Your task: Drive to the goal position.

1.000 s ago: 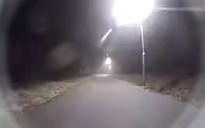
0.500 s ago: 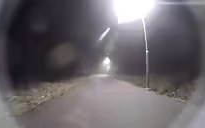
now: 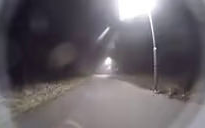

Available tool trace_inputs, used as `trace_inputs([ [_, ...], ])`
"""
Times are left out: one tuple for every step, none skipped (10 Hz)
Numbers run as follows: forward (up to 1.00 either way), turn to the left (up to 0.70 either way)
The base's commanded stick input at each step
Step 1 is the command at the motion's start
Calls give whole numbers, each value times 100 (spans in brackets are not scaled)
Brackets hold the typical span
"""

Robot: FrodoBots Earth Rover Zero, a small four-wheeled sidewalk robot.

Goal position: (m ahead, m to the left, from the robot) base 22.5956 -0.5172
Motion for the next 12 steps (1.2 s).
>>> trace_inputs([
  [99, 5],
  [99, 5],
  [99, 5],
  [99, 5],
  [99, 7],
  [99, 7],
  [99, 5],
  [99, 5],
  [99, 5],
  [99, 4],
  [99, 3],
  [99, 4],
])
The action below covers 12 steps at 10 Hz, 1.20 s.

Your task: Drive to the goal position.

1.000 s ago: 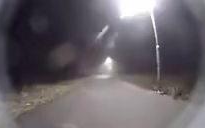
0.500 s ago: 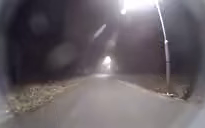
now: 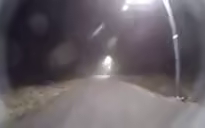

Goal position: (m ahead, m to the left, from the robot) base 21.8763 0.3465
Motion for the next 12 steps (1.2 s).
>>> trace_inputs([
  [99, 6],
  [99, 13],
  [99, 9],
  [99, 5],
  [99, 5],
  [99, 5],
  [99, 5],
  [99, 4],
  [99, 4],
  [99, 4],
  [99, 4],
  [99, 4],
])
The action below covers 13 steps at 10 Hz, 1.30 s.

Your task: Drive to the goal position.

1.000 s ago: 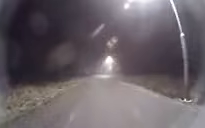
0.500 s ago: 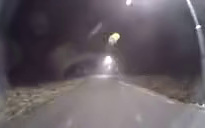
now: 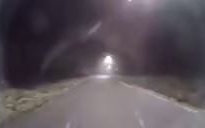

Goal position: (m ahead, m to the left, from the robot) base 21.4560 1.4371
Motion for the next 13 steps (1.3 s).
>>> trace_inputs([
  [99, 4],
  [99, 6],
  [99, 8],
  [99, 9],
  [99, 9],
  [99, 8],
  [99, 8],
  [99, 8],
  [99, 8],
  [99, 8],
  [99, 13],
  [99, 16],
  [99, 16],
])
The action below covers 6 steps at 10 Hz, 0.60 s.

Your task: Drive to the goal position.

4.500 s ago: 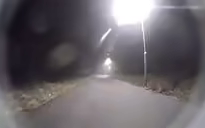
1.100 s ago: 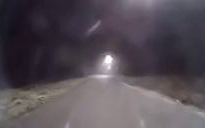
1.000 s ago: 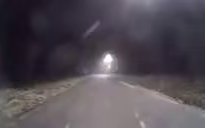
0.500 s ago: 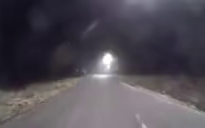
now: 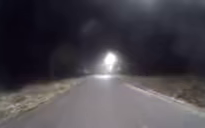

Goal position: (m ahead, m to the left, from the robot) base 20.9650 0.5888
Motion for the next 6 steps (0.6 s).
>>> trace_inputs([
  [99, 13],
  [99, 11],
  [99, 6],
  [99, 4],
  [99, 4],
  [99, 5],
])
